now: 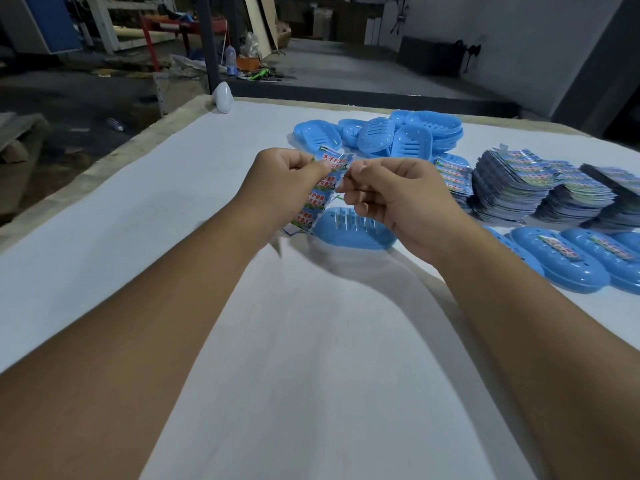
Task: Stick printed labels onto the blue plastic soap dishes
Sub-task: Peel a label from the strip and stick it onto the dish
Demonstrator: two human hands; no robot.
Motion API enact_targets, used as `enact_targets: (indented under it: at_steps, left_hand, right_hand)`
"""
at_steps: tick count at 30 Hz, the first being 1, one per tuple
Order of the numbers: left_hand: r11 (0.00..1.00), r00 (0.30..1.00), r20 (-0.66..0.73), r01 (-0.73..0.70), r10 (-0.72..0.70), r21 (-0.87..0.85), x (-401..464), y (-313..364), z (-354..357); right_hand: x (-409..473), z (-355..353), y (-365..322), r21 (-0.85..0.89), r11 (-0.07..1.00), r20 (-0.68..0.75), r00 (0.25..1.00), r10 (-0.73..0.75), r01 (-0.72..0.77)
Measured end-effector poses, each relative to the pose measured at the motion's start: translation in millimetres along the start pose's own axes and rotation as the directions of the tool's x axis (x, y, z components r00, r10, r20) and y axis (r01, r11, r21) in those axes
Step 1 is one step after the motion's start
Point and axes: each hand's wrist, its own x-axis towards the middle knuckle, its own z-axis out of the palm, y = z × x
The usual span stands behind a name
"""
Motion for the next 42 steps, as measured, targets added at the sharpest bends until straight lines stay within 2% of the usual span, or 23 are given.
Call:
enact_targets:
  at_steps: [15, 17, 20, 27, 36, 42]
  left_hand:
    - [0.999, 1.000, -0.026, -0.007, 0.008, 0.035, -2, 1, 2]
    - [0.995, 0.995, -0.075, -0.055, 0.061, 0.086, -2, -1, 3]
    - [0.956, 0.964, -0.135, -0.197, 0.229, 0.218, -3, 0, 2]
    - [0.946, 0.954, -0.020, -0.295, 0.301, 0.136, -7, 4, 5]
    - [0.872, 0.924, 0.007, -0.364, 0.382, 0.327, -10, 7, 3]
    - [0.900, 0.944, 0.035, -0.323, 0.327, 0.294, -11, 9, 0]
  right_hand:
    - [1, 0, 3, -0.113, 0.992, -0.024, 0.998, -0.062, 0.059]
    - [1, 0, 4, -0.129, 0.989, -0.027, 0.997, -0.079, 0.075]
    - [2, 0, 4, -0.159, 0.983, -0.032, 0.994, -0.102, 0.096]
    - [2, -1, 7, -0.283, 0.950, -0.060, 0.986, -0.153, 0.130]
    - [2, -1, 9, -0.392, 0.910, -0.077, 0.981, -0.178, 0.134]
    - [2, 0, 11, -0.480, 0.863, -0.068, 0.974, -0.215, 0.157]
